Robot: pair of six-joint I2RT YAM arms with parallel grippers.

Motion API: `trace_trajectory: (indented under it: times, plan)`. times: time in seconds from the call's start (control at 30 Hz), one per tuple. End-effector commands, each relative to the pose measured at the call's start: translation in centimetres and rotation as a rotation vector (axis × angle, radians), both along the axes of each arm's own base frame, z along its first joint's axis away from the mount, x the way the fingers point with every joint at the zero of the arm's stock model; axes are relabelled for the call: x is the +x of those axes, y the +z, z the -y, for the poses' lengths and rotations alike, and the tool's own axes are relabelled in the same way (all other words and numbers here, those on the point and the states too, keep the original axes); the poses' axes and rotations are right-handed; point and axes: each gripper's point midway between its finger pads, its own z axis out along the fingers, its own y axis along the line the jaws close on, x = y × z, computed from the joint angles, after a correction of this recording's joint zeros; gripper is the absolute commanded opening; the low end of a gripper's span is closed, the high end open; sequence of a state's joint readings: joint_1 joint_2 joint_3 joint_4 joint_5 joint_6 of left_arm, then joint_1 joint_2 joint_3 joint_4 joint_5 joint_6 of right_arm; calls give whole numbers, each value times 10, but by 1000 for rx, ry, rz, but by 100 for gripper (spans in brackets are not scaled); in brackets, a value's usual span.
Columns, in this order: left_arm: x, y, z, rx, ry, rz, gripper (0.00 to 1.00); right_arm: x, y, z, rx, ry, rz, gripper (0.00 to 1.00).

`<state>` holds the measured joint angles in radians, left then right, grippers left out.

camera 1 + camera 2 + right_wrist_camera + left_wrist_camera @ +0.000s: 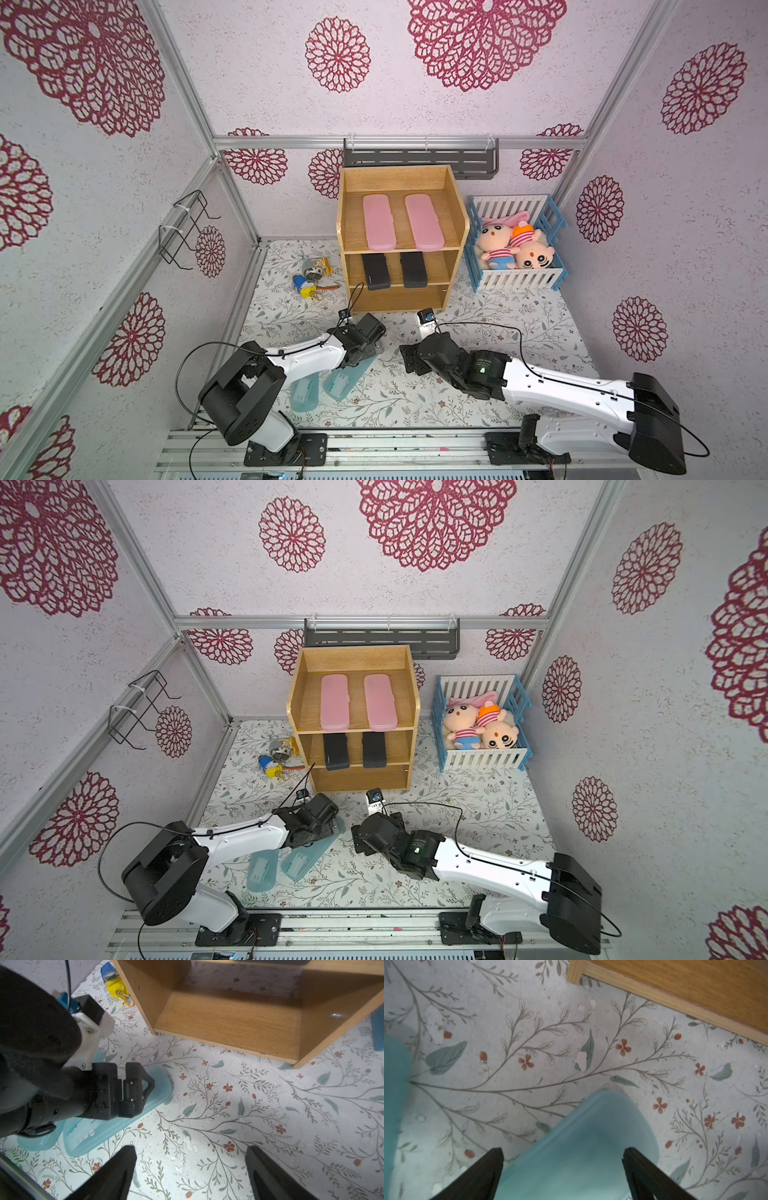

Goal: Place the pencil cases on the shelf according to color
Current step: Move the pencil case to the center of the board.

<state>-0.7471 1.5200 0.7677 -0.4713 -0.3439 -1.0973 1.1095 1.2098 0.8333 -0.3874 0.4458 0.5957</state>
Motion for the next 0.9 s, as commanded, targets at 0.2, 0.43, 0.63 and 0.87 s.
trace_trajectory:
  times: [0.2, 0.43, 0.63, 0.87]
  plan:
    - [-31, 29, -36, 107, -10, -9, 97, -1, 5, 5, 35, -28, 10, 91]
    - [-33, 15, -33, 119, -76, 26, 97, -2, 3, 0, 47, -15, -3, 91]
    - [-46, 6, -29, 82, -84, 8, 97, -5, -2, 6, 49, -22, -13, 91]
    - [-56, -2, -5, -22, -120, 10, 97, -5, -7, 7, 31, -25, -12, 91]
